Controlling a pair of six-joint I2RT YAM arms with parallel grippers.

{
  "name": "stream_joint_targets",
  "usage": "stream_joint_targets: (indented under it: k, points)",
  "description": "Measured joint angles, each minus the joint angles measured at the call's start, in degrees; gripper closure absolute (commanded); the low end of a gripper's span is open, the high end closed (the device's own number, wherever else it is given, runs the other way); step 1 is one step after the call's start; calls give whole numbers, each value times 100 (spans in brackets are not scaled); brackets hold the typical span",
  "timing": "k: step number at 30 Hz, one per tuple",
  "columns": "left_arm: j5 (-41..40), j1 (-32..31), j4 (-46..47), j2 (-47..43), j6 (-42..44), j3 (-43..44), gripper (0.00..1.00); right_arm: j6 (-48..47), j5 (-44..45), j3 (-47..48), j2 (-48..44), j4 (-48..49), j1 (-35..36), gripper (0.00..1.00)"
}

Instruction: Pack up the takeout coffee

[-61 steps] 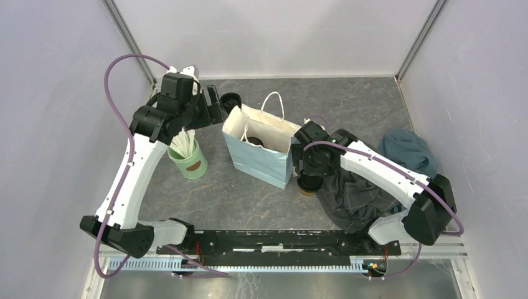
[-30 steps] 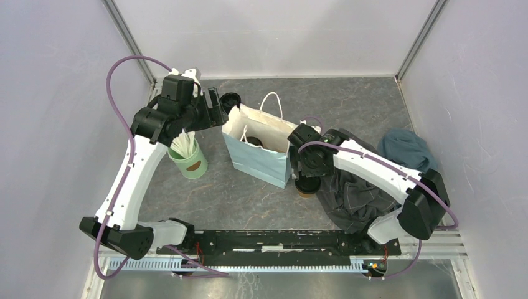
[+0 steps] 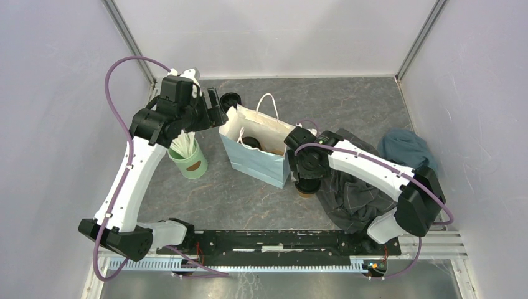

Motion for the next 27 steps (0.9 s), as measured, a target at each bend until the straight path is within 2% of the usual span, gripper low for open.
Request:
stream_joint_targets:
  k: [12, 15, 20, 23, 27]
  points:
    - [0, 0, 2, -4, 0, -11, 13, -4, 68, -52, 11, 46, 39, 21]
    - [0, 0, 2, -17, 0, -15, 13, -11, 83, -52, 11, 46, 50, 34]
    - [0, 2, 2, -35, 0, -20, 12, -28, 144, -52, -4, 35, 83, 47]
    - [0, 4, 2, -35, 0, -22, 12, -68, 254, -52, -68, -22, 85, 69]
    - [7, 76, 2, -26, -2, -20, 12, -249, 553, -52, -481, -94, 85, 92]
